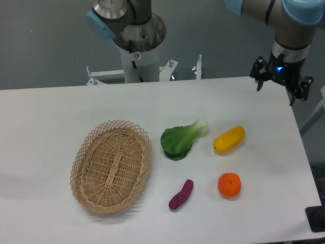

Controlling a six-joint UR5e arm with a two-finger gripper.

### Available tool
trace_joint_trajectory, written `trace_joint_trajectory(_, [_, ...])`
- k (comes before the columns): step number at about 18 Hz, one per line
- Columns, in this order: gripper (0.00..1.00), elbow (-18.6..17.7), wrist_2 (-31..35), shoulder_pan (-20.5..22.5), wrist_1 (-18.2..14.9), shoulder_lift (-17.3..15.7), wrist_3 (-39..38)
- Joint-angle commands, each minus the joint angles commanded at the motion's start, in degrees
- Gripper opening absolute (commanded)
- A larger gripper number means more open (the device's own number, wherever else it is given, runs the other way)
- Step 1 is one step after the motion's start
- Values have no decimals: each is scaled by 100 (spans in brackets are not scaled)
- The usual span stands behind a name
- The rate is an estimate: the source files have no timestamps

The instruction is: Pick up the sweet potato from the table

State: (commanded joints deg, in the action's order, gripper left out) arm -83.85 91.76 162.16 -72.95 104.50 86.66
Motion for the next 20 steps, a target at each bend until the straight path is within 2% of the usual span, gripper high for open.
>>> trace_joint_trajectory(16, [100,-105,-35,-26,-9,35,-184])
trace_joint_trajectory(20, [100,-237,-35,-254,53,123,-553])
